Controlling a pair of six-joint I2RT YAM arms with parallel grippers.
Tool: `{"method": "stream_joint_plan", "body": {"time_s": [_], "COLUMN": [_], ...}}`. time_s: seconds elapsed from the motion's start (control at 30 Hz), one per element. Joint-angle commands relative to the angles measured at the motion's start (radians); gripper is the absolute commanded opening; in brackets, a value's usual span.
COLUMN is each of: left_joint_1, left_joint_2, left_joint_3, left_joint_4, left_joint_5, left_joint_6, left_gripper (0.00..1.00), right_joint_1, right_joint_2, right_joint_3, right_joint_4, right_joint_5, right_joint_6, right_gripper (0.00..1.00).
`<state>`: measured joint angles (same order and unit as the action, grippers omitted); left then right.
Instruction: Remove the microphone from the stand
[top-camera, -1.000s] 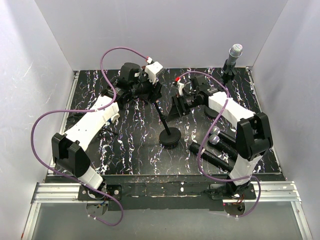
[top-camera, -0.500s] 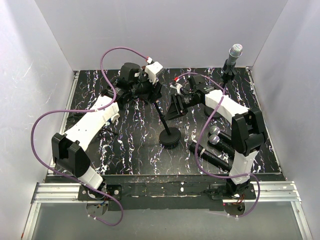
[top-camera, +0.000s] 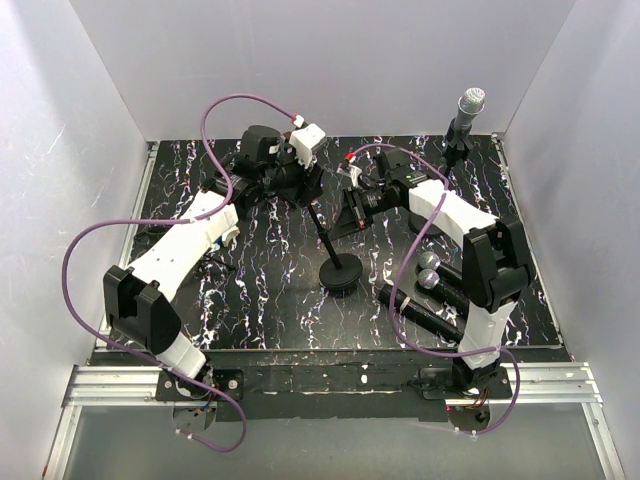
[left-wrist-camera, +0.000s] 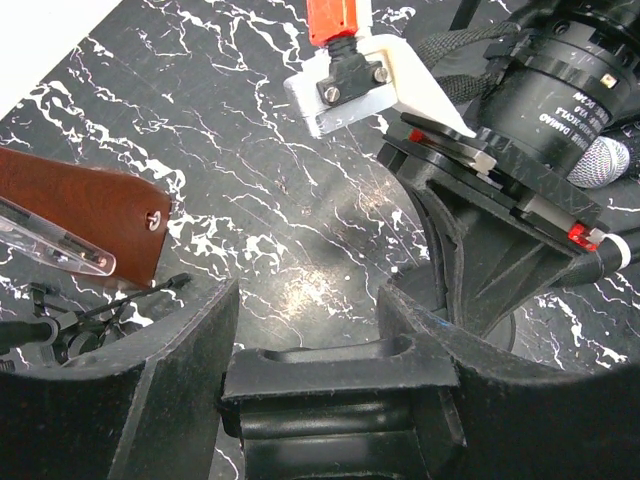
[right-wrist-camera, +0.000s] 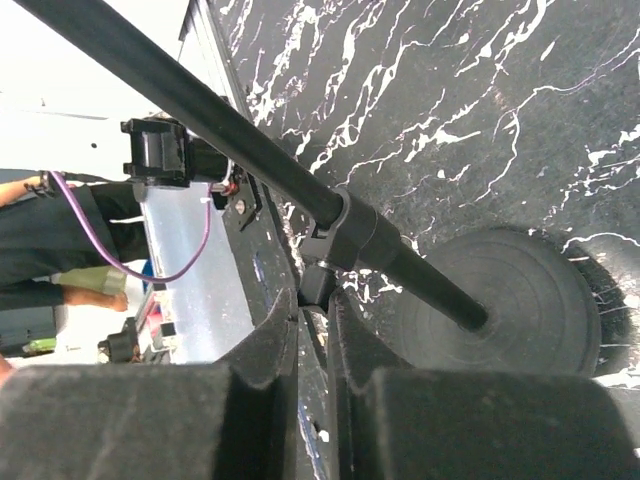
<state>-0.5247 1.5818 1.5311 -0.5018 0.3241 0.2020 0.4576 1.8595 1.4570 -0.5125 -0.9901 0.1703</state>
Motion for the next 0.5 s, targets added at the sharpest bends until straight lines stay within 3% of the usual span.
{"method": "stream_joint_plan", "body": {"time_s": [0.0, 0.1, 0.17, 0.37, 0.47], "left_joint_1": [-0.006, -0.006, -0.006, -0.006, -0.006], "left_joint_2": [-0.014, -0.013, -0.011, -0.009, -0.013], "left_joint_3": [0.029, 0.031, 0.031, 0.035, 0.031], "left_joint_4": [-0.001, 0.000, 0.000, 0.000, 0.000], "left_joint_5": [0.033, 0.035, 0.038, 0.044, 0.046], "left_joint_6": [-0.015, -0.015, -0.018, -0.021, -0.021], "left_gripper": [0.55, 0.55, 0.55, 0.55, 0.55], "right_joint_1": [0.041, 0.093, 0.107, 0.161, 0.181], "right_joint_2": [-0.057, -0.140, -0.225, -0.419, -0.404], "right_joint_3": [0.036, -0.018, -0.156, -0.545, -0.706], "right_joint_4": [0.017, 0.029, 0.180, 0.901, 1.312], "right_joint_5": [0.118, 0.284, 0.358, 0.563, 0.600], "right_joint_6": [-0.231, -0.486, -0.599, -0.966, -1.174], "right_gripper": [0.04, 0.01, 0.01, 0.01, 0.01]}}
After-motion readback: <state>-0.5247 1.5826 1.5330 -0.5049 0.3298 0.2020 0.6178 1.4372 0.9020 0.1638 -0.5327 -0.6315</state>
